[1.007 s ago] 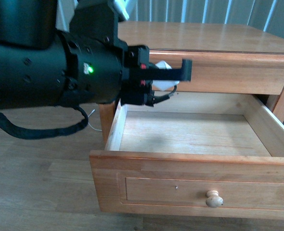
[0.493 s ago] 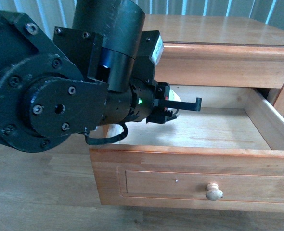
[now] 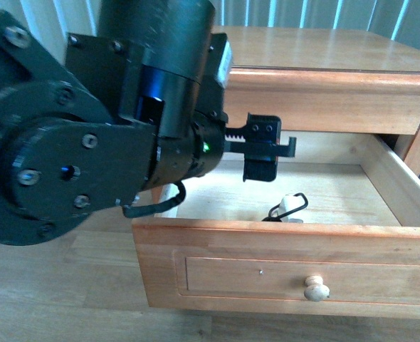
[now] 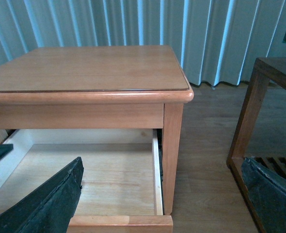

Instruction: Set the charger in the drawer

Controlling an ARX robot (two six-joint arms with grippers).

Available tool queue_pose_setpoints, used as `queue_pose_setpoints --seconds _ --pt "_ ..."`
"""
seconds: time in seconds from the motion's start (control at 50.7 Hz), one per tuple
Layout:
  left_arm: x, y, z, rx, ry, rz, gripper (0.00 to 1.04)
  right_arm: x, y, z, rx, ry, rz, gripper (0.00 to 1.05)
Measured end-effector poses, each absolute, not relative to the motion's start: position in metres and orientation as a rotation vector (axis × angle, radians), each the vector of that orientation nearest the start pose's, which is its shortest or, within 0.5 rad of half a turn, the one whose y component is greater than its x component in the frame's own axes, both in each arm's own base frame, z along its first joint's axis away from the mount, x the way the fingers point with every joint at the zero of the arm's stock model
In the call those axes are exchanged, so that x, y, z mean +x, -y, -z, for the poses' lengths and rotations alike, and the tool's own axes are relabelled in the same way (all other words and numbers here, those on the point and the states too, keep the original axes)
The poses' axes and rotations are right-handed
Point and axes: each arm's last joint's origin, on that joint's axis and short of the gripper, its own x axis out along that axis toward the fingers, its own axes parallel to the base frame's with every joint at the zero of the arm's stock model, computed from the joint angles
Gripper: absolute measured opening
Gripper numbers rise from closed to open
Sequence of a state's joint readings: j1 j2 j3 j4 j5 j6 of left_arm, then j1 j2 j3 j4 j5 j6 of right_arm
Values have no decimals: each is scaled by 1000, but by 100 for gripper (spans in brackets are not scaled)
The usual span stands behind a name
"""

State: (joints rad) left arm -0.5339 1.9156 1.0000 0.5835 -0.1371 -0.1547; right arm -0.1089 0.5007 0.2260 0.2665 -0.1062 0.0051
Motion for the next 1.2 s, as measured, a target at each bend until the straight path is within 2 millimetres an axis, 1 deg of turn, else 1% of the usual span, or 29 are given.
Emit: queue_pose_setpoints --seconds 0.079,0.118,0.197,0.276,0.336,0.434,0.454,0.513,0.592,0.651,0.849,0.908,0.967,1.204 --pt "337 186 -179 -60 -299 336 98 137 12 -221 6 -9 3 97" --pt "333 181 -187 -67 -282 328 101 137 12 -221 6 -8 3 97" --pt "322 167 -203 -83 -237 304 98 137 12 -221 6 -9 3 97" --pt "310 154 -217 -91 -201 277 99 137 12 -221 6 -8 3 97" --pt "296 141 -229 -97 -167 258 99 137 12 -221 6 -8 3 97" --pt "275 123 -242 -97 -116 217 99 137 12 -221 6 -9 3 97" --pt "266 116 -246 -101 -106 202 99 137 12 -221 6 -9 3 97" --pt "243 95 -250 -108 -85 148 99 137 12 -221 6 -8 3 97" --pt "220 75 -251 -107 -76 85 99 137 12 -221 6 -9 3 97" --pt "206 64 -252 -106 -74 48 99 137 12 -221 6 -9 3 97" --pt "147 32 -255 -133 -46 -62 99 137 12 -221 6 -9 3 97" --pt "138 27 -255 -149 -27 -80 99 137 12 -221 6 -9 3 97" --pt "133 25 -259 -161 0 -85 99 137 12 -221 6 -8 3 97" --pt "134 26 -258 -161 -5 -74 98 137 12 -221 5 -8 3 97"
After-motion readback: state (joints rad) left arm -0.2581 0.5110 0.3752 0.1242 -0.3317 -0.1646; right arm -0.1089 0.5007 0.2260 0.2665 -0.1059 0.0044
